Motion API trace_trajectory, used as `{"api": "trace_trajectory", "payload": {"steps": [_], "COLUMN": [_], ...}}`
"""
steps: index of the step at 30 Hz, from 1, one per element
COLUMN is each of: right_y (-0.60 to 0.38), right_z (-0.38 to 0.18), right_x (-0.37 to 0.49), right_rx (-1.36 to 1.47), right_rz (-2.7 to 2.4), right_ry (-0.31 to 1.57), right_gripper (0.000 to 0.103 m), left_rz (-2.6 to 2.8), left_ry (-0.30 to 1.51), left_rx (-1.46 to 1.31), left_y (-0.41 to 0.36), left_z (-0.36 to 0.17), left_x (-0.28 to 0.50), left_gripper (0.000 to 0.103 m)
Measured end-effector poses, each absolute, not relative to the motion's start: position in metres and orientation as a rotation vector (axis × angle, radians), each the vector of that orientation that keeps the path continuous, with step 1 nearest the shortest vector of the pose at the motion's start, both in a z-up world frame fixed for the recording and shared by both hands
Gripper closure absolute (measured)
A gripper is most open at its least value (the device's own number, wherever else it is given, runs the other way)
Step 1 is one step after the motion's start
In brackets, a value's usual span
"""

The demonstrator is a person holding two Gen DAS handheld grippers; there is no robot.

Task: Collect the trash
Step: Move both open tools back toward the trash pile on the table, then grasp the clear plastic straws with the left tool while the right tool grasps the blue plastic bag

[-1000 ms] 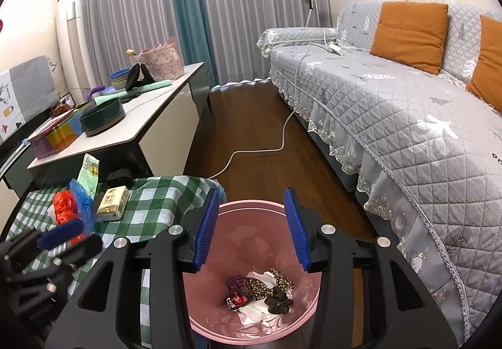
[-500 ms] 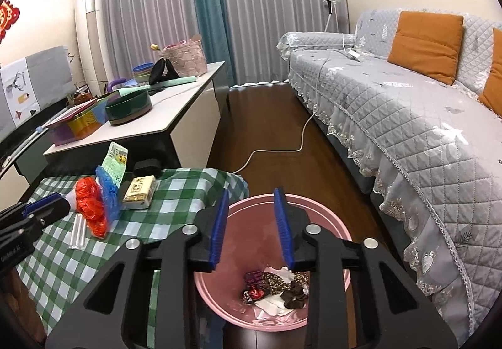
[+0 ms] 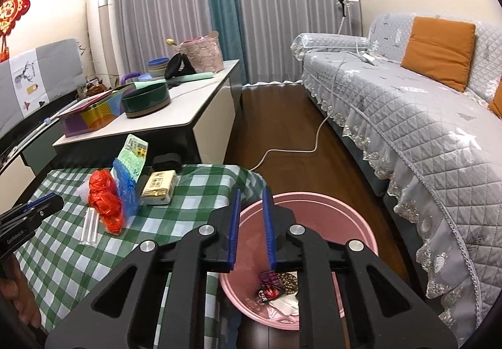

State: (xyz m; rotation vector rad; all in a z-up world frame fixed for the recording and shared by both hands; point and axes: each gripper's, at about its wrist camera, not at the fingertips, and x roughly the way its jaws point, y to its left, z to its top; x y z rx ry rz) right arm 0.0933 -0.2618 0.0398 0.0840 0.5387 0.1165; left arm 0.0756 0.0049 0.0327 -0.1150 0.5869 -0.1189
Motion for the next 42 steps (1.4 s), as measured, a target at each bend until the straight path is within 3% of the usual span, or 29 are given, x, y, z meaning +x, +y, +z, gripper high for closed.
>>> {"api": "trace_trajectory", "payload": {"steps": [22, 34, 39, 42], "right_y": [-0.168, -0.125, -0.112, -0.102], "right_z": [0.021, 0.000, -0.007, -0.011], "right_x": [0.128, 0.162, 0.174, 0.179], "right_rx": [0.090, 0.106, 0.109, 0.101], "right_rz": [0.323, 0.414, 0.443, 0.459], "right_ry": [0.577, 0.613, 0.628, 0.640], "right_gripper": [0.088, 0.086, 0.079, 0.072], "left_rz": [0.093, 0.134, 0.122, 0.113], "left_ry": [0.650, 0.748, 0.773, 0.785], "left_rx": [-0.268, -0.300, -0.305, -0.308], "left_y": [0.097, 0.100, 0.098, 0.096], "left_z": [0.001, -0.038, -0.048, -0.051], "left_x": [0.085, 0.114, 0.121, 0.124], "left_gripper": [0.084, 0.083, 0.080, 0.070]}}
